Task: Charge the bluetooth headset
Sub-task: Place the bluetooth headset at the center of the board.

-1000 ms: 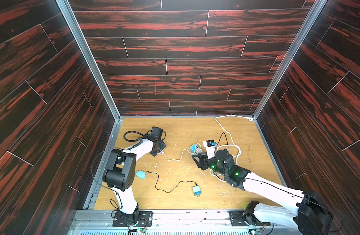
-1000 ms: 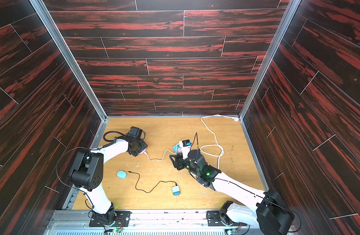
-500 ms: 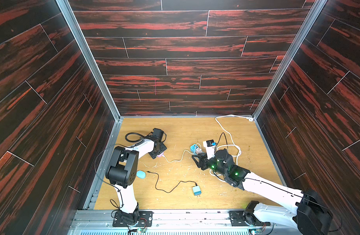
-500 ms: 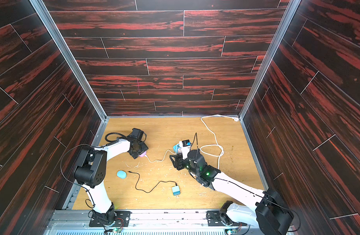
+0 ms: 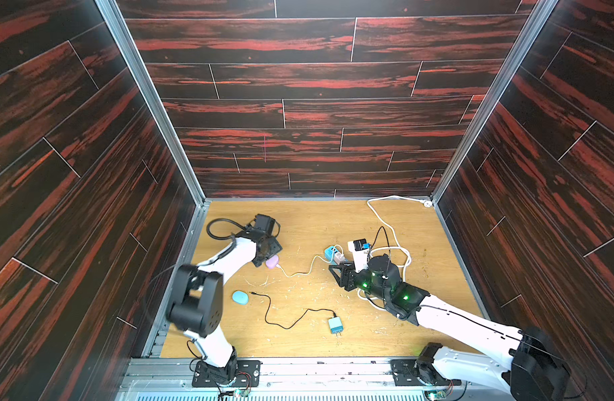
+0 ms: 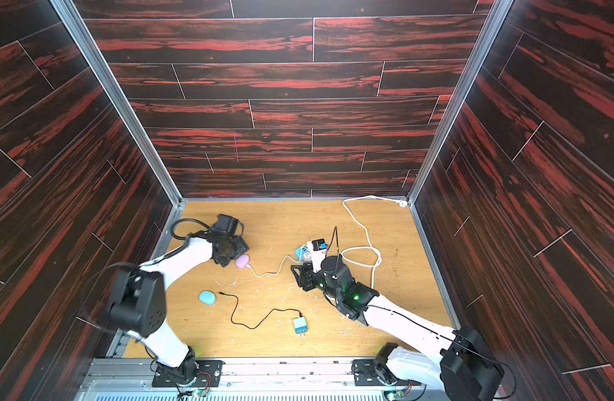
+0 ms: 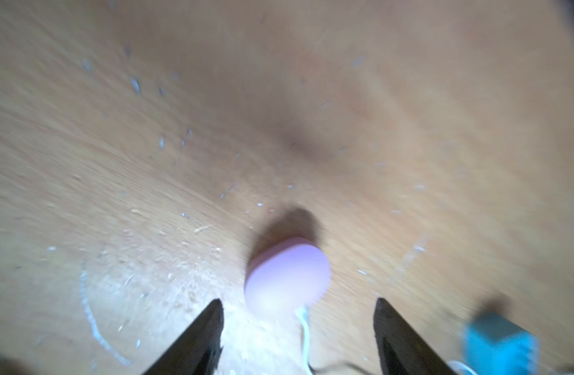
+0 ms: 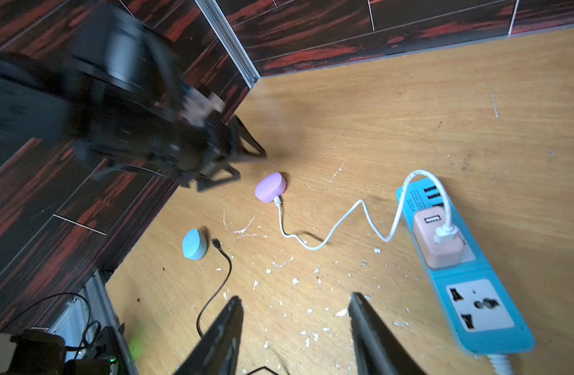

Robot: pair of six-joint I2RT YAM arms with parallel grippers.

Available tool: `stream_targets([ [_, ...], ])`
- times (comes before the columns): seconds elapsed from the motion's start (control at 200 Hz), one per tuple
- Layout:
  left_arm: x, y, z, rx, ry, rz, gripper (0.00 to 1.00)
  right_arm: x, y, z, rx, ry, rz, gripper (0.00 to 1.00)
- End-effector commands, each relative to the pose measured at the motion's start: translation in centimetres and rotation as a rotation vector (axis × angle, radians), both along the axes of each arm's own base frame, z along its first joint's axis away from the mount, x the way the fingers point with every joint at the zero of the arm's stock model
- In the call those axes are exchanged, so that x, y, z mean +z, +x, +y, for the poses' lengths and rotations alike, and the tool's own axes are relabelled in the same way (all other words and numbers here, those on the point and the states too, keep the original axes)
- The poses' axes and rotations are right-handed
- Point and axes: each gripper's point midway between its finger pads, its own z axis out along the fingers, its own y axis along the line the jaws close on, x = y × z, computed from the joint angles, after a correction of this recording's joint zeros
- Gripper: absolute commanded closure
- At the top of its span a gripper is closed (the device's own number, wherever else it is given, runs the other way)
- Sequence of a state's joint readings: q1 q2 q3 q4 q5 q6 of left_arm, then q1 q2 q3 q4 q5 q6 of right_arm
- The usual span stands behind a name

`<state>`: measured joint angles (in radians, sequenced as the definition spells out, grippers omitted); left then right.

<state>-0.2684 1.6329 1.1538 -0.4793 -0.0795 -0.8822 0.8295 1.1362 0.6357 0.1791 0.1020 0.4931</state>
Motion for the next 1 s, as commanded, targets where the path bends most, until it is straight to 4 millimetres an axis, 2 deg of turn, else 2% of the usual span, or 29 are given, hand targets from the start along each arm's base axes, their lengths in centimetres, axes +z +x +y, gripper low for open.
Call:
stream_targets([
  [0.0, 1.9, -2.1, 0.5, -0.044, 0.012, -0.027, 0.28, -0.2, -0.6, -0.4, 0.007, -0.042, 0.031, 0.44],
  [0.1, 3.1, -3.6, -0.6, -0.11, -0.027, -0.067, 0.31, -1.7, -1.4, -0.8, 0.018, -0.109, 0.115, 0.42],
  [0.205, 4.0, -5.3, -2.4, -0.194, -0.057, -0.108, 0.31, -4.1, -2.5, -1.5, 0.023, -0.208, 0.243, 0.41],
  [0.331, 3.7, -7.3, -5.3, -0.308, -0.127, -0.143, 0.31, -6.6, -4.1, -2.5, 0.033, -0.313, 0.364, 0.39],
  [0.536, 2.3, -11.0, -8.8, -0.45, -0.255, -0.132, 0.3, -8.4, -6.8, -2.3, 0.085, -0.39, 0.471, 0.35],
  [0.731, 0.8, -13.7, -8.1, -0.449, -0.257, -0.107, 0.3, -11.2, -9.1, -1.4, 0.148, -0.478, 0.547, 0.35],
  [0.992, -0.7, -14.5, -7.9, -0.432, -0.266, -0.074, 0.3, -13.2, -10.3, -0.9, 0.171, -0.551, 0.621, 0.35],
])
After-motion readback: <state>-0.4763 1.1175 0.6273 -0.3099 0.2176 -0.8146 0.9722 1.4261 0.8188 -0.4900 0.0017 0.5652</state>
